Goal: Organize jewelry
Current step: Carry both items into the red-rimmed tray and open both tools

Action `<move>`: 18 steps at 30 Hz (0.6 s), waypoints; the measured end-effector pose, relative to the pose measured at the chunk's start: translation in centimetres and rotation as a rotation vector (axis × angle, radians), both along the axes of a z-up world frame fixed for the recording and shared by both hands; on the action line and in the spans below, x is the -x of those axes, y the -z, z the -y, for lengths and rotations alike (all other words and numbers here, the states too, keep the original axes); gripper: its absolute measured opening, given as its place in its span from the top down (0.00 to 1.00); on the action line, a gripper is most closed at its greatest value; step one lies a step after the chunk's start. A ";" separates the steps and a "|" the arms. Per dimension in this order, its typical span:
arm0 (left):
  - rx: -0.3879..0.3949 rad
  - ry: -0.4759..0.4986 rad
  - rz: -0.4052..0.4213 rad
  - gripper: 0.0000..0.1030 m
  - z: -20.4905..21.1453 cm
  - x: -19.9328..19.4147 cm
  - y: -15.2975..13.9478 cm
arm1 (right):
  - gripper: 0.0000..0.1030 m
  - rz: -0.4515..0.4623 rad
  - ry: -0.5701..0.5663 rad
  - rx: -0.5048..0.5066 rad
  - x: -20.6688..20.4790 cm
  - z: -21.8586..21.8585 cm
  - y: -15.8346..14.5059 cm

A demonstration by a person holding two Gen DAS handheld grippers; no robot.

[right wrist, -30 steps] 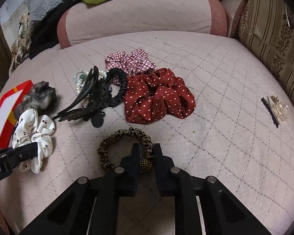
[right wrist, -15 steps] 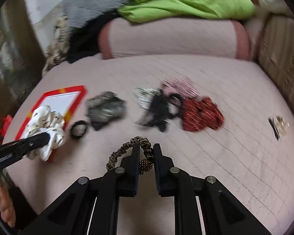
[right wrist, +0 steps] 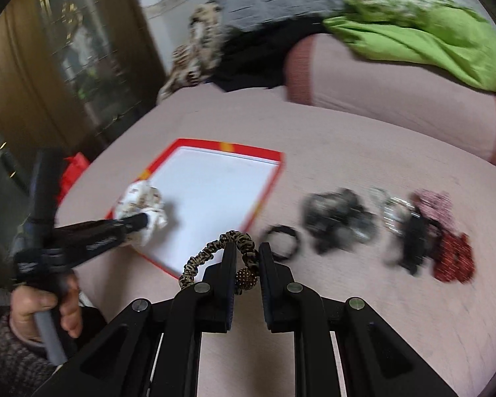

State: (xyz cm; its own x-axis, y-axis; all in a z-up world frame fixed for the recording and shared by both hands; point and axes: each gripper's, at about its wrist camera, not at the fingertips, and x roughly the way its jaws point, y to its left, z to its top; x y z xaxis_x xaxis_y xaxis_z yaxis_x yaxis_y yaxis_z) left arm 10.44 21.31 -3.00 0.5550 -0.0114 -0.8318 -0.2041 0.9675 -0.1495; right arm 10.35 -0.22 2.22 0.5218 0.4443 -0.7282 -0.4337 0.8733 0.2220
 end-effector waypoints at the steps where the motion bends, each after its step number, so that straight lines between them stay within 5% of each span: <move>1: 0.004 -0.012 -0.009 0.87 -0.9 -0.4 0.3 | 0.86 -0.003 -0.020 -0.006 -0.4 -1.2 0.1; 9: -0.009 -0.097 -0.082 0.87 -7.1 -2.3 2.8 | 0.86 -0.139 -0.122 -0.023 -3.1 -9.1 4.2; 18: -0.026 -0.109 -0.118 0.78 -8.8 -3.5 4.5 | 0.83 -0.216 -0.118 0.030 -4.7 -12.0 8.7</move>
State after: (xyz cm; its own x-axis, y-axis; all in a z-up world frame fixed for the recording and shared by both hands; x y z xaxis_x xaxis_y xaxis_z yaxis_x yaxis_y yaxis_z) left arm 13.97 30.06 -7.48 0.4499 0.0657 -0.8906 -0.3231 0.9417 -0.0938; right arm 15.04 11.81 -6.51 0.2981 0.4692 -0.8312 -0.4781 0.8271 0.2955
